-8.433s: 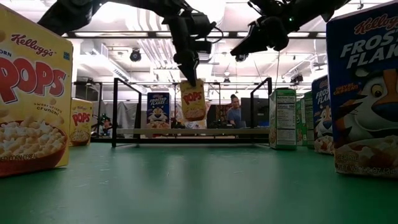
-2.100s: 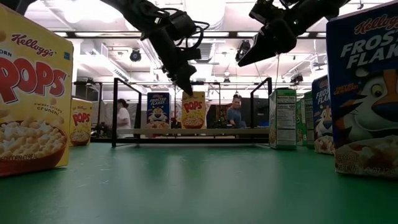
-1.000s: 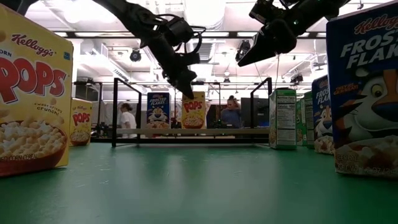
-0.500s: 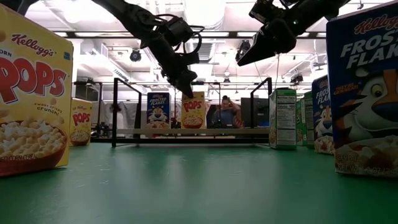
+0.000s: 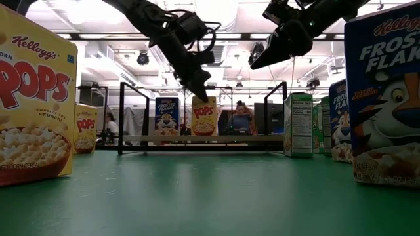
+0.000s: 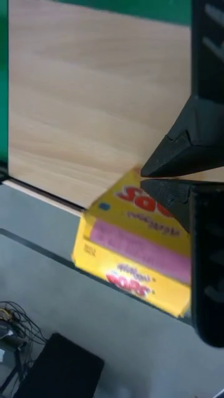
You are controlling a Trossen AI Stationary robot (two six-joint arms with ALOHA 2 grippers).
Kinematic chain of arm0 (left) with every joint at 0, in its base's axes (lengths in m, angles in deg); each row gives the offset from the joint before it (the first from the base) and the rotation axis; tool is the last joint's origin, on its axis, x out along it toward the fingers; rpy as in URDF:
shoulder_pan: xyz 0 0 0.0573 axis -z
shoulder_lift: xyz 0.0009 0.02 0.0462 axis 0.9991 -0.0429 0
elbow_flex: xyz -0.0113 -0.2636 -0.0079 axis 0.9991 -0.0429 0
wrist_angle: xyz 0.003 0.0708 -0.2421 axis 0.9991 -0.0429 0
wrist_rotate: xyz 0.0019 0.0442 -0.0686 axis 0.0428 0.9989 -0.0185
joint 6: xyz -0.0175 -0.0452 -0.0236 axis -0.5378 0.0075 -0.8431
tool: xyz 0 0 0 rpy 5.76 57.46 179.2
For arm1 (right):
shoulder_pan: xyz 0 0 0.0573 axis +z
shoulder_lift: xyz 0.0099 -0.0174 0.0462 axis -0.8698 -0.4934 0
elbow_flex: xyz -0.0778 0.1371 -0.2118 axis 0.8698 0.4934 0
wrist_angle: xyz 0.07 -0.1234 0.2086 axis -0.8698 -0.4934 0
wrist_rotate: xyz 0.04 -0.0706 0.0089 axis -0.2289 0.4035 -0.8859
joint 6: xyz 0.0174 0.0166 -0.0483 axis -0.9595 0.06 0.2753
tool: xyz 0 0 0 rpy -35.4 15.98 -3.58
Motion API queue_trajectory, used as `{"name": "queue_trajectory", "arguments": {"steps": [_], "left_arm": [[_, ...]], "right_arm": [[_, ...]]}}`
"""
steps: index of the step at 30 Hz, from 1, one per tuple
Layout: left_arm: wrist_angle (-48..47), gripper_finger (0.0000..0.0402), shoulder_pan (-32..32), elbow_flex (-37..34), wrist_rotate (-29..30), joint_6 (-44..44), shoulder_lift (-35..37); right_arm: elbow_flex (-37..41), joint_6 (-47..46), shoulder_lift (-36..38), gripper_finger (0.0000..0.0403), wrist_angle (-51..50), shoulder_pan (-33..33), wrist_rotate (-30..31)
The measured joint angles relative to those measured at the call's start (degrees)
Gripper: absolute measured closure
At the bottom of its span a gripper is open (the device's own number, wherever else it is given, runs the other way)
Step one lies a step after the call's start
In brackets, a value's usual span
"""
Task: Stack cereal on shelf
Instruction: Put the middle yellow cereal box on the shelf
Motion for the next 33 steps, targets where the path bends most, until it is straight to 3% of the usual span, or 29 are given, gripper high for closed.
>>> {"name": "queue_trajectory", "arguments": {"steps": [13,33], "left_arm": [[5.8,0.0402,0.0,0.0,0.0,-0.3,-2.8],[7.4,0.0402,-1.5,0.0,0.2,-0.5,-3.6]], "right_arm": [[0.0,0.3,0.0,0.0394,0.4,0.0,0.0],[0.0,0.5,0.0,0.0394,0.4,0.0,0.0]]}}
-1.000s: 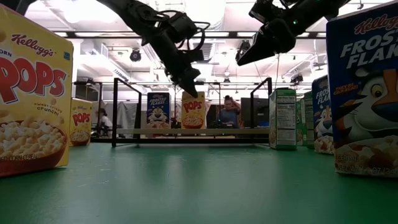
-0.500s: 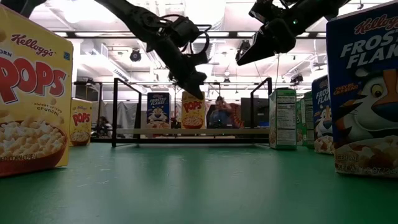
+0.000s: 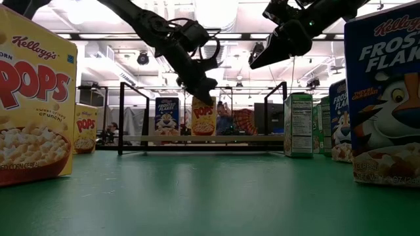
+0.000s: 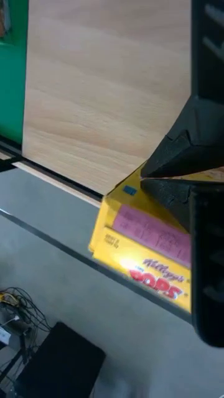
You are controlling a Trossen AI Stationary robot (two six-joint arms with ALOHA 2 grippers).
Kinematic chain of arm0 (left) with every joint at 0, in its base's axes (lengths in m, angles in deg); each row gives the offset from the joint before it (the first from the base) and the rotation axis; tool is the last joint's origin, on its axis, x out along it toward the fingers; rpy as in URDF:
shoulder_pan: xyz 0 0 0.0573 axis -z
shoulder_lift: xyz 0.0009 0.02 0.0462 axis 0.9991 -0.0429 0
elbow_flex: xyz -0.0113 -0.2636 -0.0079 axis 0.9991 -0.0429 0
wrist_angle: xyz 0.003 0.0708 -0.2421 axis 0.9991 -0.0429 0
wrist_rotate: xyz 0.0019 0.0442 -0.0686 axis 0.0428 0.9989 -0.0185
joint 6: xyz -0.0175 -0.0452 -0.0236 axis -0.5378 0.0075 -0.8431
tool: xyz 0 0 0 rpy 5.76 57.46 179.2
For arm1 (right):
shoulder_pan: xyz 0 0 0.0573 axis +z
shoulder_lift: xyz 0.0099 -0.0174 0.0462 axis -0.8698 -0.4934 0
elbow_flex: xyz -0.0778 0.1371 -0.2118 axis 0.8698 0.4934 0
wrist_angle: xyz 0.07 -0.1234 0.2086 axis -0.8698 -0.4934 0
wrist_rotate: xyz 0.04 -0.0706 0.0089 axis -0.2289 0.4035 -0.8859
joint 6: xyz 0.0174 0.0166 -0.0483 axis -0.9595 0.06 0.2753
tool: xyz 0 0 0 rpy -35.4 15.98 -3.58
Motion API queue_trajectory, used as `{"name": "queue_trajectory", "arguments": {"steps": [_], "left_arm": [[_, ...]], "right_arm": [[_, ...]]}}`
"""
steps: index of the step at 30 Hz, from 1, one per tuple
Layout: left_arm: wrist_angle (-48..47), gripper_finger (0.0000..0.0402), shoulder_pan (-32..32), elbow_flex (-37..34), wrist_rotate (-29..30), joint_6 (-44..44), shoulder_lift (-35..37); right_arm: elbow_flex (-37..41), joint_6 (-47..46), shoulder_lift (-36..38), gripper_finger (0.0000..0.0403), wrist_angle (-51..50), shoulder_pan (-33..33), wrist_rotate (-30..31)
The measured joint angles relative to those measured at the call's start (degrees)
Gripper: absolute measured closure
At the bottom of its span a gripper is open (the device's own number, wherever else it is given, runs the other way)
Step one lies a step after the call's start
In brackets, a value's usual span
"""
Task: Stack cereal on shelf
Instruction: Put the middle yellow cereal box on the shelf
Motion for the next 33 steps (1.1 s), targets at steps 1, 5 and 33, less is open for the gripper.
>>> {"name": "queue_trajectory", "arguments": {"steps": [1,5,33], "left_arm": [[-0.1,0.0402,0.0,0.0,0.0,0.0,-0.1],[0.2,0.0402,-0.2,0.0,0.1,0.6,-0.2],[-3.6,0.0402,-0.5,0.0,4.1,3.7,-3.0]], "right_arm": [[0.0,0.0,0.0,0.0394,0.0,0.0,0.0],[0.0,0.1,0.0,0.0394,0.0,-0.1,0.0],[0.0,0.5,0.0,0.0394,0.0,-0.1,0.0]]}}
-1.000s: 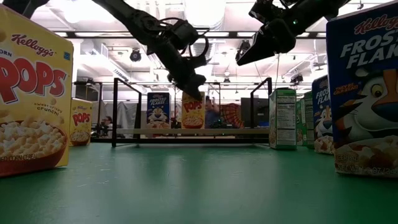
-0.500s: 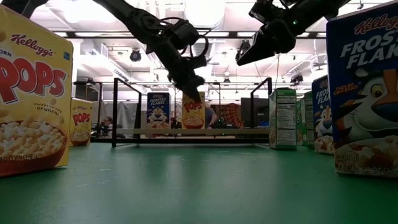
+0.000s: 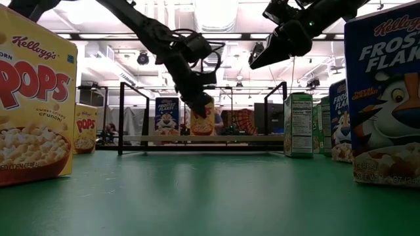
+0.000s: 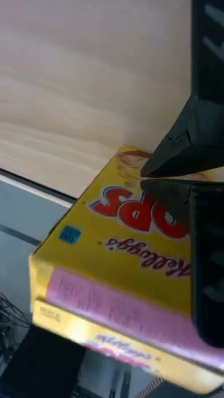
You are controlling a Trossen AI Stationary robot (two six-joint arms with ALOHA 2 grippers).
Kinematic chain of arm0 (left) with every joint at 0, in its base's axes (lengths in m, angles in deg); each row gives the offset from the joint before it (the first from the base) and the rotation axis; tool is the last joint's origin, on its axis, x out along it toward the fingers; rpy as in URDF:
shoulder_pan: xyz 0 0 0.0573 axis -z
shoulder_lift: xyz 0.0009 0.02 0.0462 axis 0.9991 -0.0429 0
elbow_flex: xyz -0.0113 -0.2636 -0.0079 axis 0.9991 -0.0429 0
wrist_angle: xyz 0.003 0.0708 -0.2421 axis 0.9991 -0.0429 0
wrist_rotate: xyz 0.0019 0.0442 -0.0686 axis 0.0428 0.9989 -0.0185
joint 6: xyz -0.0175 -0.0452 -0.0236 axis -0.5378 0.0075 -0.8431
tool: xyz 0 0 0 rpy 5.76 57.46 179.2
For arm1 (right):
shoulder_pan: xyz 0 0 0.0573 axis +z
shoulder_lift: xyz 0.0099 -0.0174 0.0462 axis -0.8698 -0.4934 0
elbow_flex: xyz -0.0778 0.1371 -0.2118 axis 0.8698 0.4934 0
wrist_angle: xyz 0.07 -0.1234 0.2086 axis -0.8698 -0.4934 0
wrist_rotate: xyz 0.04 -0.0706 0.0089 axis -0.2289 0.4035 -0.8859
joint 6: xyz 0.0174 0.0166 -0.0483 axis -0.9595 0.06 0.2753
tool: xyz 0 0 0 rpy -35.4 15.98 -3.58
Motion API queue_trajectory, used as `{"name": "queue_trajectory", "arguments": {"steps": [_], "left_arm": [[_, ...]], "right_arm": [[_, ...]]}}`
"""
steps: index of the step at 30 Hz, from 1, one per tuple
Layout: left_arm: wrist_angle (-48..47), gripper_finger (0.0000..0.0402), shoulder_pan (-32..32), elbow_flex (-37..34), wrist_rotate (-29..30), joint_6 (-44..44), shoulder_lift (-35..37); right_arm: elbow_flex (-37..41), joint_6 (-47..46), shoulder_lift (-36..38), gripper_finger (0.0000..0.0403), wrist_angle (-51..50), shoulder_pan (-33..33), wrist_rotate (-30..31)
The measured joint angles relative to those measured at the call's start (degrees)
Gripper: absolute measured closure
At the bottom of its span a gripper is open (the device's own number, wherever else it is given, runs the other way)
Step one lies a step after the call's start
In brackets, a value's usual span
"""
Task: Stack cereal on shelf
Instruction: Put the middle yellow cereal box on the shelf
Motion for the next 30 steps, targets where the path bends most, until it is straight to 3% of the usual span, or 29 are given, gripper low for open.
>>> {"name": "queue_trajectory", "arguments": {"steps": [30], "left_arm": [[0.7,0.0402,-0.7,0.0,-0.1,1.7,0.0]], "right_arm": [[0.0,0.0,0.0,0.0394,0.0,0.0,0.0]]}}
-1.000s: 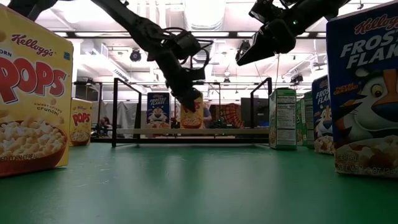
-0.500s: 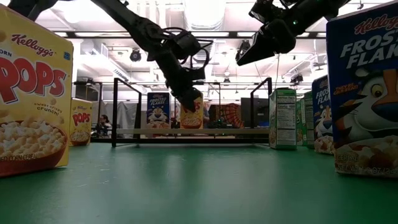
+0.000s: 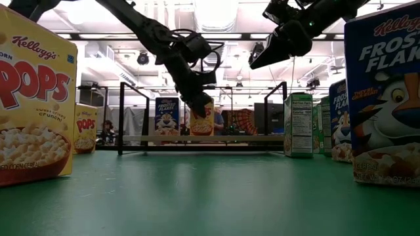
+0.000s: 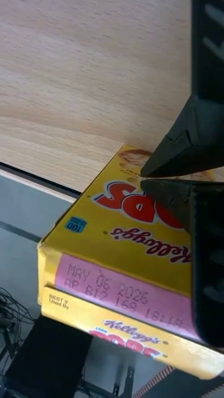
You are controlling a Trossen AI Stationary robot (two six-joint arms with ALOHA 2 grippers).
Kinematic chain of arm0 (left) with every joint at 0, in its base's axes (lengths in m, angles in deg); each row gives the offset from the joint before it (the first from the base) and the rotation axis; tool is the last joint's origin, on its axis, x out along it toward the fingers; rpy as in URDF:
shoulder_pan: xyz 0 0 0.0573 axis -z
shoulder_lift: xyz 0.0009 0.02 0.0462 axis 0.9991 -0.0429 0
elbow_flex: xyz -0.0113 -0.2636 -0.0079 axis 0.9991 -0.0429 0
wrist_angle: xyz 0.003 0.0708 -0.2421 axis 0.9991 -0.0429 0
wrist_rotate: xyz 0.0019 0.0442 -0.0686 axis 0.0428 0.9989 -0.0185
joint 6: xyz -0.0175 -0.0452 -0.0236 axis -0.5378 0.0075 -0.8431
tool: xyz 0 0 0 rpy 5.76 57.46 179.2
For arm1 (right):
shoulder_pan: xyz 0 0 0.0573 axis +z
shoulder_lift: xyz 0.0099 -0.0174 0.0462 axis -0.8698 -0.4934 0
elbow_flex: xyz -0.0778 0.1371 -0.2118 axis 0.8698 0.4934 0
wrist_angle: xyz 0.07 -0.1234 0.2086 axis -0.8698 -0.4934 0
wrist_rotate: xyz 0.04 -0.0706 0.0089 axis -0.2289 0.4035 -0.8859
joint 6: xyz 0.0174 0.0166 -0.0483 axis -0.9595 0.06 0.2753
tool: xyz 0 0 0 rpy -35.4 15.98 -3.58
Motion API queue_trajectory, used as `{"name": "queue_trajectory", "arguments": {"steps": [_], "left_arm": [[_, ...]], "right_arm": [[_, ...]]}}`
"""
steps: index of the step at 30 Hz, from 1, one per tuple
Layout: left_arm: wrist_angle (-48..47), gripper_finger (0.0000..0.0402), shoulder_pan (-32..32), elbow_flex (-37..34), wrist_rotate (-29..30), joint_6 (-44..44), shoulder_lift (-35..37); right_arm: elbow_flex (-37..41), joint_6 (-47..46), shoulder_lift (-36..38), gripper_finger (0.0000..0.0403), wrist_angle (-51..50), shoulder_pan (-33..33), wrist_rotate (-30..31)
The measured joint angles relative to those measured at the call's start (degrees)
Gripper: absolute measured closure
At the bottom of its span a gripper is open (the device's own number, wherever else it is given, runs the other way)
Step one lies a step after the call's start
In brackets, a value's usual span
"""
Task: Stack cereal on shelf
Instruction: Put the middle yellow cereal box on the shelf, then put the bottom left green cereal box on the shelf
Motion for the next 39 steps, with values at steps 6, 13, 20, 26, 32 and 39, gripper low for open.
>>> {"name": "queue_trajectory", "arguments": {"steps": [6,13,20,26,32,39], "left_arm": [[0.0,0.0402,-0.1,0.0,0.1,0.2,0.0],[0.0,0.0402,-0.3,0.0,0.1,1.1,0.0],[0.5,0.0402,-0.3,0.0,0.2,1.1,0.0],[-0.1,0.0402,1.3,0.5,0.3,0.3,0.8],[-0.5,0.0402,5.5,0.7,0.3,0.8,5.3],[-2.4,0.0402,12.2,0.0,-2.1,1.5,15.6]], "right_arm": [[0.0,0.0,0.0,0.0394,0.0,0.0,0.0],[0.0,0.1,0.0,0.0394,0.0,0.0,0.0],[0.0,0.1,0.0,0.0394,0.0,0.0,0.0],[0.0,0.1,0.0,0.0394,0.0,0.0,0.0],[0.0,-0.6,0.0,0.0394,0.0,0.0,0.0],[0.0,-2.6,0.0,0.0394,0.7,0.0,-0.1]]}}
